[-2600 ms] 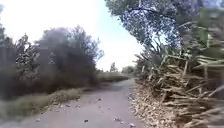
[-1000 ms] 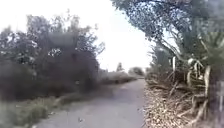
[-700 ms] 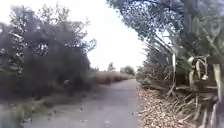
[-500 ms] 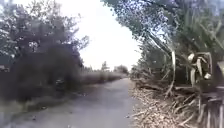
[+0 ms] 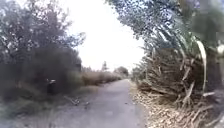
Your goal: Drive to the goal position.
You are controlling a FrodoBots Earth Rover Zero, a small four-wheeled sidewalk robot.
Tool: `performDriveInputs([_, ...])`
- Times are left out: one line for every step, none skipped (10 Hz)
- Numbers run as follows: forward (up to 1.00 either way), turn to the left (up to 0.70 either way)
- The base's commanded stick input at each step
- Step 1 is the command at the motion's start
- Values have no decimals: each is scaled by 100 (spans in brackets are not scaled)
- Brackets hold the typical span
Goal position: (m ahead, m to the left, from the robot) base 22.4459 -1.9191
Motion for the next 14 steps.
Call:
performDriveInputs([0, 0])
performDriveInputs([0, 0])
performDriveInputs([0, 0])
performDriveInputs([0, 0])
performDriveInputs([0, 0])
performDriveInputs([0, 0])
performDriveInputs([31, 0])
performDriveInputs([64, 0])
performDriveInputs([85, 0])
performDriveInputs([85, 0])
performDriveInputs([85, 0])
performDriveInputs([85, -27])
performDriveInputs([85, -31])
performDriveInputs([85, 10])
